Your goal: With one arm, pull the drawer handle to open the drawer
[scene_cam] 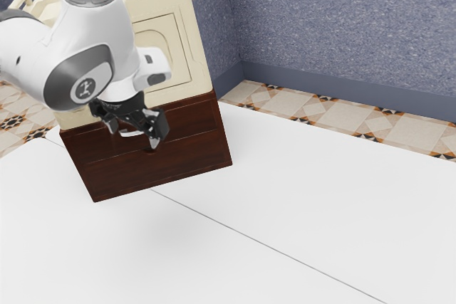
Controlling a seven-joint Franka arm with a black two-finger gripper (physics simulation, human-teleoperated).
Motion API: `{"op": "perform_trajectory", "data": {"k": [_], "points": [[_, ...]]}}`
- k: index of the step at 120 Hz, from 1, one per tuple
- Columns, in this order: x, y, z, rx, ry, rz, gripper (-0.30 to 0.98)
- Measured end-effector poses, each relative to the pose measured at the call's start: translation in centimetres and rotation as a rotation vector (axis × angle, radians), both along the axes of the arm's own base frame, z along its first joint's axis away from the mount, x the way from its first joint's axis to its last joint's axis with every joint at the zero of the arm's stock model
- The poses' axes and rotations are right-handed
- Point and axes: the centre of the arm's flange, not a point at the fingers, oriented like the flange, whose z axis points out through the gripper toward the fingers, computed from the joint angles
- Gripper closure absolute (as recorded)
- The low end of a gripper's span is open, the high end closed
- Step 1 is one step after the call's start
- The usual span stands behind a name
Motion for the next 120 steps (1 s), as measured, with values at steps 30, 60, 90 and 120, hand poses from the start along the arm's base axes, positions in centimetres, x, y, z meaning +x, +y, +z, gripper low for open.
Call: {"op": "perform_trajectory", "data": {"k": [30,60,90,120], "points": [[0.9,0.6,-0.6,0.04,0.033,-0.111,0.0],[1.6,0.6,-1.5,0.055,0.064,-0.189,0.0],[2.9,1.6,-2.0,0.066,0.087,-0.228,0.0],[3.5,2.3,-2.8,0.082,0.112,-0.275,0.0]]}}
